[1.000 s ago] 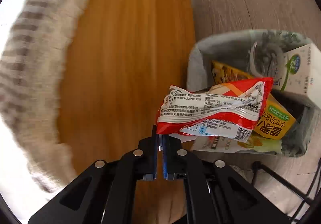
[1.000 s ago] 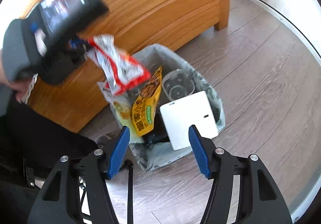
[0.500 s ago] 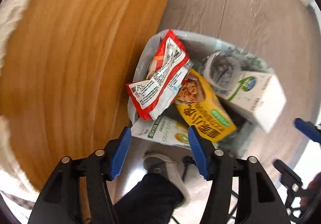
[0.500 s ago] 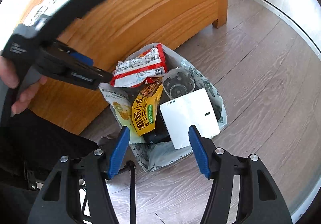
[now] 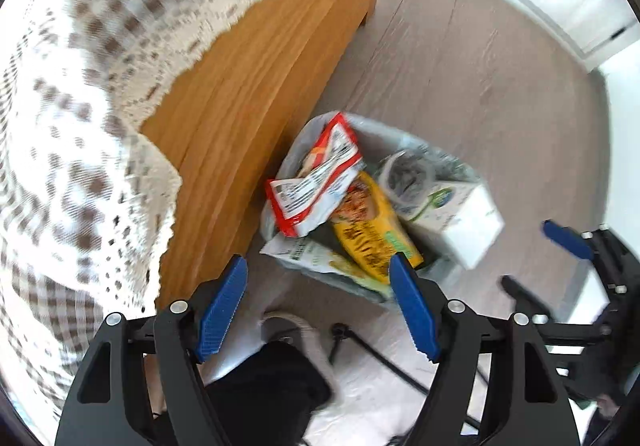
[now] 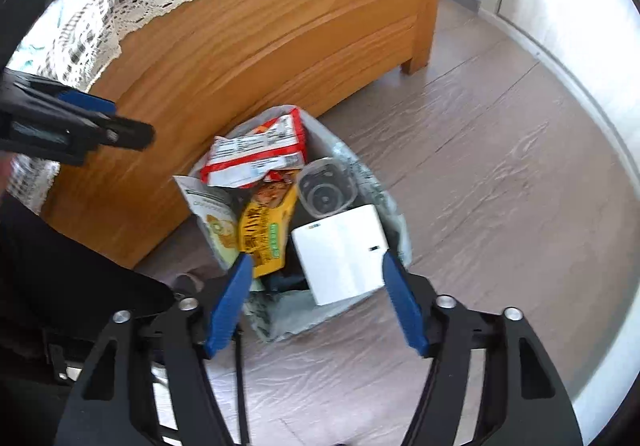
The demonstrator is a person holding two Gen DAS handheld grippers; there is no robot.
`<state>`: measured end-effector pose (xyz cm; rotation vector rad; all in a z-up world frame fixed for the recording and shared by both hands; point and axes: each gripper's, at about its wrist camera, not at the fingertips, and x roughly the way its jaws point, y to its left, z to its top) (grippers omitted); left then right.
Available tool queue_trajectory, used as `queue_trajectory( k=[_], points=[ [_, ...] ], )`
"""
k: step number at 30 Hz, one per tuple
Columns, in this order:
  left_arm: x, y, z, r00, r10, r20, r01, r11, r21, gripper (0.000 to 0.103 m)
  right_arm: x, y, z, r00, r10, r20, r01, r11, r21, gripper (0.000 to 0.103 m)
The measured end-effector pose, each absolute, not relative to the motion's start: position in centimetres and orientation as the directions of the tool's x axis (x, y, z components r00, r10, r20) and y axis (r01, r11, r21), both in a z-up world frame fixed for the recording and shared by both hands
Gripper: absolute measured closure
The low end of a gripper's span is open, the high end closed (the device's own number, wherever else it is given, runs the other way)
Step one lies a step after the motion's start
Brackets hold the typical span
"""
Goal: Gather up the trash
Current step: 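Move both open tools back over the bed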
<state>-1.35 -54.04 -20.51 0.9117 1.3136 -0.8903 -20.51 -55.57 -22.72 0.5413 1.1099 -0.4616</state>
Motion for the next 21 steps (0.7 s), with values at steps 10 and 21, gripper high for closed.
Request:
queue_trajectory(
  k=[10,21],
  points=[
    [2.9,-47.9,-6.5,0.058,-0.441,-0.895,0.877,0.45,-0.165,0.019,-16.4,-55.8,-13.8,0.393,-0.231,-0.89,0.557,0.83,0.031,0.037],
    [15.1,-31.6,3.7,0.281,-0.593,-0.754,0.756,0.621,-0.207,0.019,-2.1,-48.4,0.6,0.652,-0.252,-0.715,0.338,0.941,-0.023,0.032]
  ],
)
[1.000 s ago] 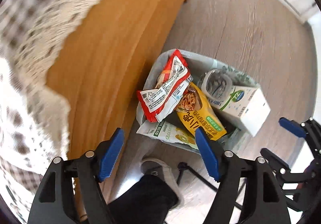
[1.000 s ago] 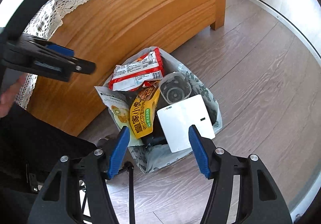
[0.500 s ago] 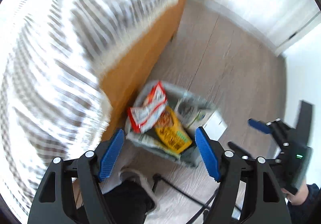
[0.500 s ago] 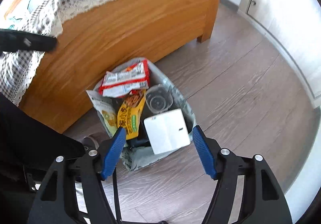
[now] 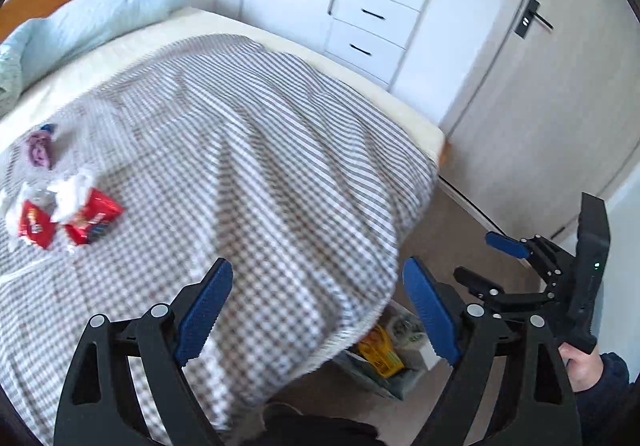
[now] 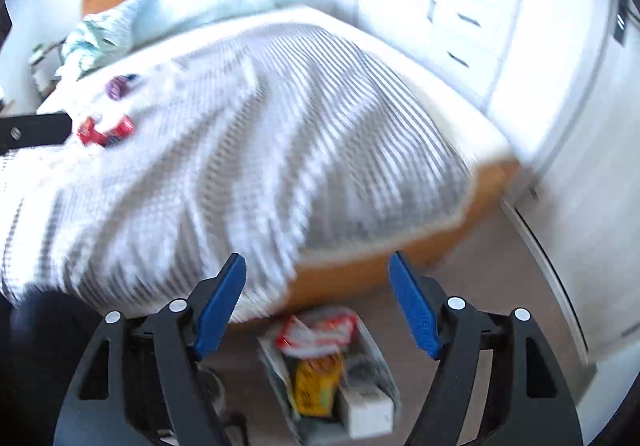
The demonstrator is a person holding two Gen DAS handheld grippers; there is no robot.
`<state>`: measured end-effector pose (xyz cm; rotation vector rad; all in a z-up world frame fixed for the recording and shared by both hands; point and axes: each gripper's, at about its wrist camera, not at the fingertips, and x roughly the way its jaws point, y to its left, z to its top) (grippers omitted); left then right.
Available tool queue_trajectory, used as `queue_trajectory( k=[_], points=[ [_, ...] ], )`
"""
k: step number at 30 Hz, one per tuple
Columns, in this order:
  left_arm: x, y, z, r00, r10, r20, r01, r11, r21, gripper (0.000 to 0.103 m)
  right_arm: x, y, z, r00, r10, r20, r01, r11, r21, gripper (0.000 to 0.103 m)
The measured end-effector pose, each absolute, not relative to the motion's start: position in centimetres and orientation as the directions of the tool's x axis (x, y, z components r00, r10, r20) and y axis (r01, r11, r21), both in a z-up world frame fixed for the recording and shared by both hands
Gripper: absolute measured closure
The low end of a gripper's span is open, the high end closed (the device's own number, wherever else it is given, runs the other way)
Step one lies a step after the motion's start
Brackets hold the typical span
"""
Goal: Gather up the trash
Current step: 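Move both open tools back over the bed, then grasp the thin clear plastic strip on the bed with the right tool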
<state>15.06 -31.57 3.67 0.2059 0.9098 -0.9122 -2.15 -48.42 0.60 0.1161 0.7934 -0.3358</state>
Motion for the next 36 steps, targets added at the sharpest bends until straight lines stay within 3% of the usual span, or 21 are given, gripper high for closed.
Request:
queue_trajectory(
  k=[5,10,17,23,26,27,30,33,36],
  points=[
    [24.2,-21.3,4.7,0.477,-0.52,-0.709,0.568,0.797,-0.202,0.013,6.2,-41.7,2.8,0.732,-0.164,-0.662,0.182,0.982,-0.042,0.032],
    [33.1,-9.6,4.4,0.605,-0.341,-0.719,0.274,0.938,-0.214,0.013,15.2,-32.8,2.3,0.736,-0.085,-0.672,0.008,0.993,-0.117,0.032],
    [37.5,8.2,3.2,0.671,-0.131,-0.73,-0.143,0.943,-0.3,0.013,26.0,-18.7,-0.4,0.667,0.043,-0.744,-0.314,0.922,-0.227,0.032],
    [37.4,16.5,1.5,0.664,-0.137,-0.735,-0.312,0.842,-0.44,0.013,35.7,-7.7,-3.6,0.513,0.064,-0.856,-0.534,0.804,-0.26,0.032],
    [37.2,18.1,1.8,0.685,-0.155,-0.712,-0.314,0.819,-0.48,0.013,38.9,-3.2,-5.6,0.45,-0.018,-0.893,-0.614,0.72,-0.324,0.046],
    [37.1,18.2,1.8,0.684,-0.137,-0.717,-0.321,0.826,-0.464,0.013,39.8,-2.3,-6.2,0.424,-0.043,-0.905,-0.636,0.697,-0.332,0.056],
    [37.5,18.9,1.5,0.669,-0.083,-0.738,-0.342,0.847,-0.406,0.013,42.0,0.3,-8.1,0.334,-0.108,-0.936,-0.705,0.631,-0.324,0.062],
    [37.6,20.3,0.7,0.68,-0.158,-0.716,-0.337,0.799,-0.497,0.013,43.5,1.9,-9.7,0.268,-0.173,-0.948,-0.745,0.587,-0.318,0.071],
    [37.5,21.7,-0.1,0.688,-0.187,-0.702,-0.371,0.74,-0.561,0.013,44.8,2.3,-9.9,0.197,-0.182,-0.963,-0.746,0.61,-0.268,0.087]
  ],
)
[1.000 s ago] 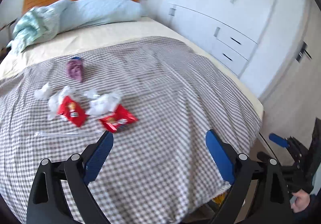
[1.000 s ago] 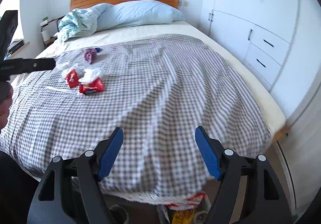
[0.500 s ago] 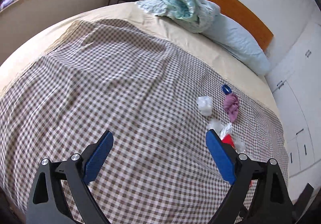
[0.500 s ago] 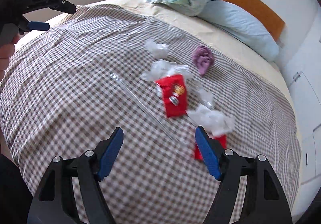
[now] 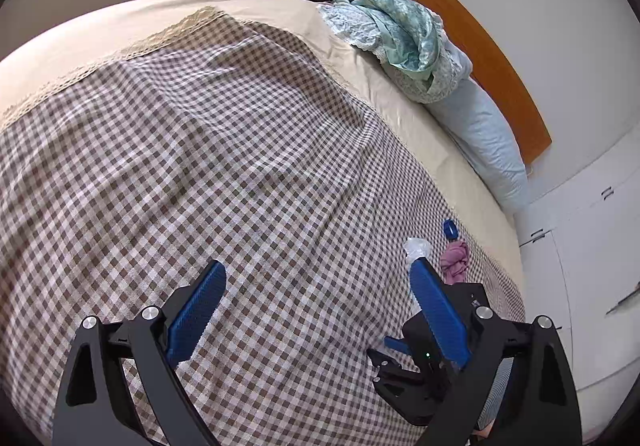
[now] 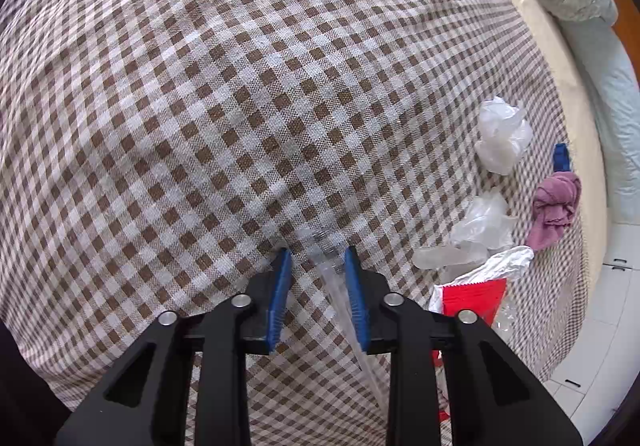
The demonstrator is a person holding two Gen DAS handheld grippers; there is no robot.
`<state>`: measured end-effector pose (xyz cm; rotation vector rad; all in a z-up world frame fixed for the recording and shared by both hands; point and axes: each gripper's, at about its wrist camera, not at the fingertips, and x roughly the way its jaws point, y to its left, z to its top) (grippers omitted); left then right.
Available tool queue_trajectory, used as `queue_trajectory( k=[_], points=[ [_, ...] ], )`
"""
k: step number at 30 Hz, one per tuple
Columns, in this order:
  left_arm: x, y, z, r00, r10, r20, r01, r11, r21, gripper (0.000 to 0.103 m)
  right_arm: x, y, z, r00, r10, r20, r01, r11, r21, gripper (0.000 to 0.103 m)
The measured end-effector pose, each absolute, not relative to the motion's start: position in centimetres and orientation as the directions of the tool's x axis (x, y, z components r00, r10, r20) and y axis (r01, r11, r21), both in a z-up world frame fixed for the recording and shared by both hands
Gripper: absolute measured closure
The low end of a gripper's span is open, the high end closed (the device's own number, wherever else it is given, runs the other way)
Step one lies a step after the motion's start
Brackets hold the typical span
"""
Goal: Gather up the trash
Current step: 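Grasp the thin clear plastic strip on the bed with the right tool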
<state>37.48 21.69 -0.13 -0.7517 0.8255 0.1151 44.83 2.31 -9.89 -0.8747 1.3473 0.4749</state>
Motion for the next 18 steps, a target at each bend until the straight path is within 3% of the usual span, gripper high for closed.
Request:
queue_trajectory(
  k=[3,7,14,18],
  points=[
    [37.5,22.1,-0.6,0.679,-0.174,-0.713,-0.395,0.732,-0.555,0.013,45.2,2.2,-9.9,0.203,-0.219,-0.954,-0.738,0.606,-0.296,0.097],
    [37.6,21.7,-0.7,0.673,-0.185,-0.716,-0.38,0.744,-0.549,0.013,44.0,0.8,-7.5,0.275,-0.196,-0.941,-0.722,0.605,-0.337,0.097],
    [38.4,18.9,-1.1,0.638,-0.214,-0.74,-0.334,0.789,-0.516,0.013,41.7,-5.2,4.5,0.502,0.101,-0.859,-0.555,0.799,-0.23,0.097],
    [39.6,14.5,-1.8,0.586,-0.248,-0.771,-0.232,0.86,-0.454,0.013,39.4,-11.2,6.5,0.588,0.147,-0.795,-0.454,0.874,-0.175,0.097]
  ],
)
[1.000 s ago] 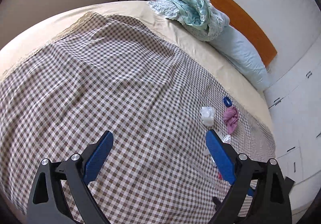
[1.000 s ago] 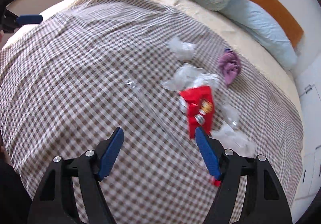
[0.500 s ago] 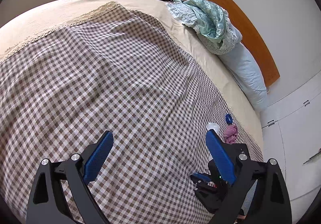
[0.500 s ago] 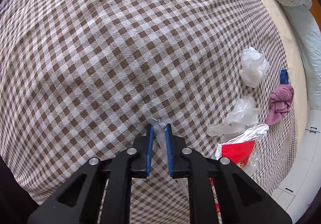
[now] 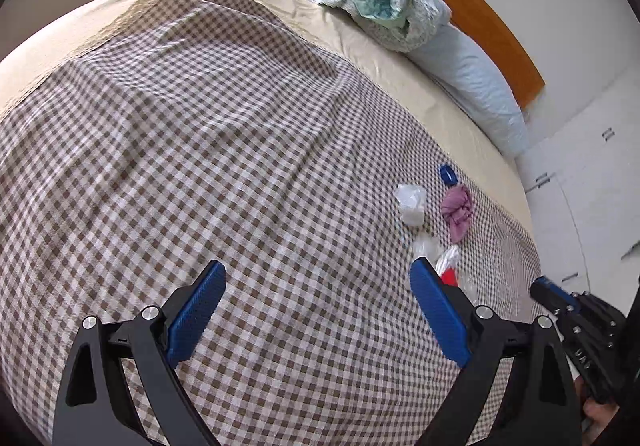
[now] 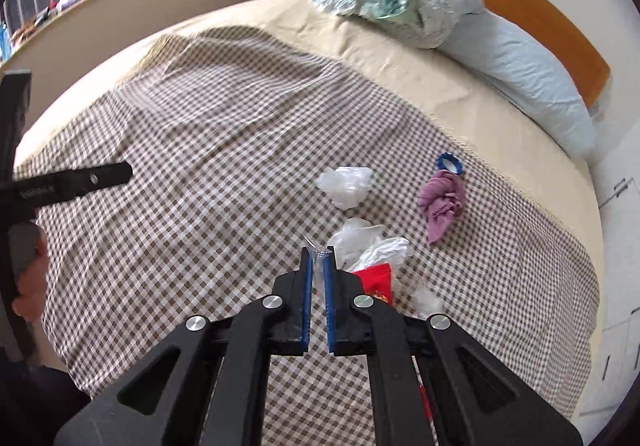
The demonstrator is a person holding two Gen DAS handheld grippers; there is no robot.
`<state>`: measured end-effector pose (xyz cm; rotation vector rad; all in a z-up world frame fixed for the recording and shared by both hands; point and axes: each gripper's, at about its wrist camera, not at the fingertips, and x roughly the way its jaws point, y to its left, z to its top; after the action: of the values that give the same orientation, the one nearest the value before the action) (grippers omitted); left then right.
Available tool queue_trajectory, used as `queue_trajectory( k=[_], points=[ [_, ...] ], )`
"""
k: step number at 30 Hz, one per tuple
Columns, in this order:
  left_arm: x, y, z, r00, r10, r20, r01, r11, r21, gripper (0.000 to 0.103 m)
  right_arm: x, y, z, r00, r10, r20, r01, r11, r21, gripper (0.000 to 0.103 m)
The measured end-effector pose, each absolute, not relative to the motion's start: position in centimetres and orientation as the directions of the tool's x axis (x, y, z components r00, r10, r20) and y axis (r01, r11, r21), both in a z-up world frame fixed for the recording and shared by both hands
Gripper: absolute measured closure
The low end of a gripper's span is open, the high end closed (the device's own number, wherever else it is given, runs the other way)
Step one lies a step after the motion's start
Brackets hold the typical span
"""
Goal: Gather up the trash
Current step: 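Grasp the thin clear plastic strip on the bed with the right tool, then grasp the small red snack packet with the left tool while the right tool carries the clear strip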
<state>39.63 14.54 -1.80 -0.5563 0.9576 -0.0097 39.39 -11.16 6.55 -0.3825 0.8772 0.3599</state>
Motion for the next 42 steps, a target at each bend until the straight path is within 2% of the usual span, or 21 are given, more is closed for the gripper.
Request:
queue_trajectory(
  k=[3,8,11,19,23,26,29,32,37,39,42],
  points=[
    [40.8,9.6,-3.2,0.523,-0.237,-0.819,-0.143,0.923,-0.358,0.013,37.7,-15.7,5.6,0.629,0.125,-0.767,-0.369,0.917,-0.152,0.097],
    [41.3,2.6,-5.7,0.433,-0.23,-0.871,-0.031,0.962,-0.27,0.013,34.4,-23.6,4.9,0.719,0.209,-0.662,-0.252,0.967,0.031,0.097],
    [40.8,-0.6,-5.8,0.44,-0.2,-0.875,0.042,0.978,-0.202,0.013,32.7,-27.1,4.1,0.758,0.227,-0.611,-0.198,0.973,0.116,0.097],
    [40.2,-4.9,-7.3,0.423,-0.131,-0.897,0.136,0.987,-0.08,0.013,25.6,-34.1,2.0,0.783,0.157,-0.602,-0.101,0.987,0.126,0.097],
    [40.2,-5.6,-8.2,0.411,-0.096,-0.906,0.137,0.99,-0.043,0.013,20.5,-36.7,1.7,0.791,0.231,-0.567,-0.152,0.971,0.184,0.097],
    [39.8,-6.1,-8.4,0.409,-0.08,-0.909,0.15,0.989,-0.02,0.013,17.9,-35.9,0.8,0.734,0.257,-0.629,-0.212,0.966,0.148,0.092],
    [39.5,-6.8,-8.6,0.41,-0.064,-0.91,0.165,0.986,0.005,0.013,15.3,-35.1,-0.7,0.731,0.053,-0.68,-0.119,0.992,-0.05,0.092],
    [39.2,-7.2,-8.8,0.409,-0.052,-0.911,0.182,0.983,0.025,0.013,13.3,-37.0,-2.3,0.715,-0.079,-0.695,0.006,0.994,-0.107,0.093],
    [38.8,-7.8,-9.1,0.404,-0.043,-0.914,0.195,0.98,0.04,0.013,12.8,-43.3,-7.3,0.587,-0.176,-0.79,0.195,0.978,-0.073,0.094],
    [38.6,-8.2,-9.2,0.405,-0.043,-0.913,0.206,0.977,0.046,0.013,12.6,-46.1,-9.1,0.537,-0.161,-0.828,0.273,0.962,-0.01,0.094],
    [38.4,-8.7,-9.5,0.408,-0.036,-0.912,0.222,0.973,0.061,0.013,11.9,-47.4,-9.5,0.575,-0.127,-0.808,0.29,0.955,0.056,0.093]
  ],
)
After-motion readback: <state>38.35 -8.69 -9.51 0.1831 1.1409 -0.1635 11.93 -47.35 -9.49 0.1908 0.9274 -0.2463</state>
